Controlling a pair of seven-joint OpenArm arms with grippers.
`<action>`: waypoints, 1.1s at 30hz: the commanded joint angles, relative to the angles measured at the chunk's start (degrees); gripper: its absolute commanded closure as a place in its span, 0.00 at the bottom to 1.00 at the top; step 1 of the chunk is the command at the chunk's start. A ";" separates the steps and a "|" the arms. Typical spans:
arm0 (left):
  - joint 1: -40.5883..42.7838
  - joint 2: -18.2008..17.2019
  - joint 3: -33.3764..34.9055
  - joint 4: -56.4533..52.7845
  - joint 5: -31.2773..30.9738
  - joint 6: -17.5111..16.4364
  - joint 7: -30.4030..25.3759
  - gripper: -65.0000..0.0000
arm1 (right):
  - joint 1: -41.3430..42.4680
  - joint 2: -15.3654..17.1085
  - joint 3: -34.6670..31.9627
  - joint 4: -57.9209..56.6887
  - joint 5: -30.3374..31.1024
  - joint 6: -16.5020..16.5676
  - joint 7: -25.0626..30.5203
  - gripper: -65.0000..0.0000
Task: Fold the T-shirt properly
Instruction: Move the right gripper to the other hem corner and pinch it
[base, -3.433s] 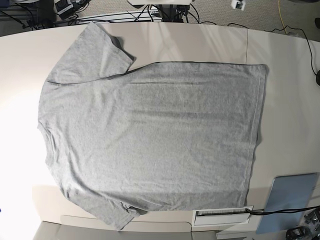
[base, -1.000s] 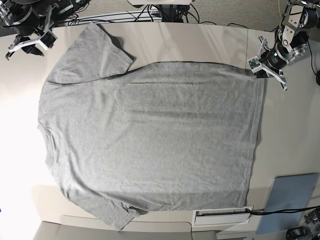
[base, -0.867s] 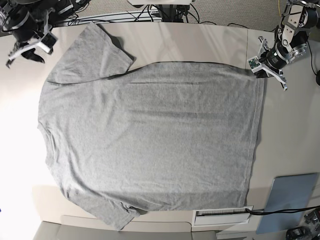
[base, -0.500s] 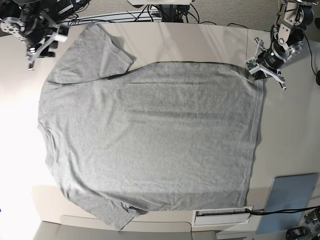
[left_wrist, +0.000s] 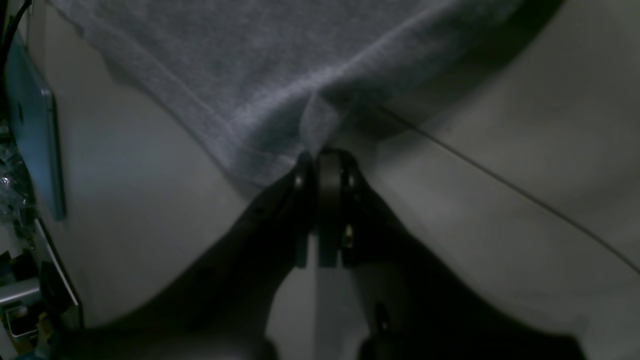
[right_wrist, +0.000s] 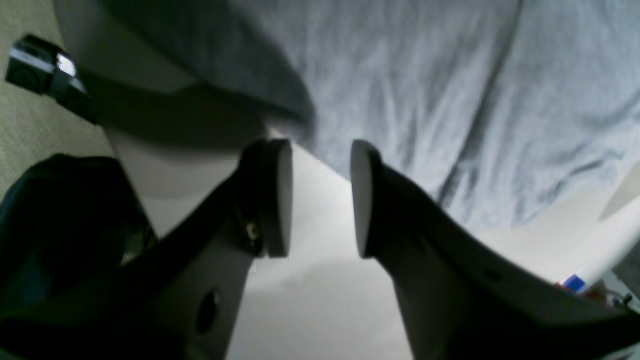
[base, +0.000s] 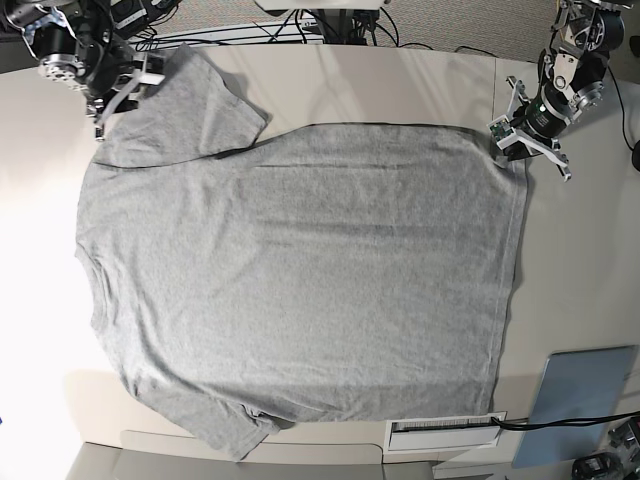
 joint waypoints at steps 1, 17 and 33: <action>0.96 -0.15 0.70 -0.57 0.07 -4.33 2.25 1.00 | 0.76 0.98 -0.63 -0.20 -0.68 -0.45 0.00 0.69; 0.94 -0.15 0.70 -0.57 0.04 -4.33 2.21 1.00 | 9.22 0.48 -6.29 -4.31 -2.45 -0.45 2.73 0.69; 0.96 -0.15 0.70 -0.57 0.00 -4.35 2.14 1.00 | 11.61 -2.69 -6.29 -7.19 -2.21 -0.45 1.90 1.00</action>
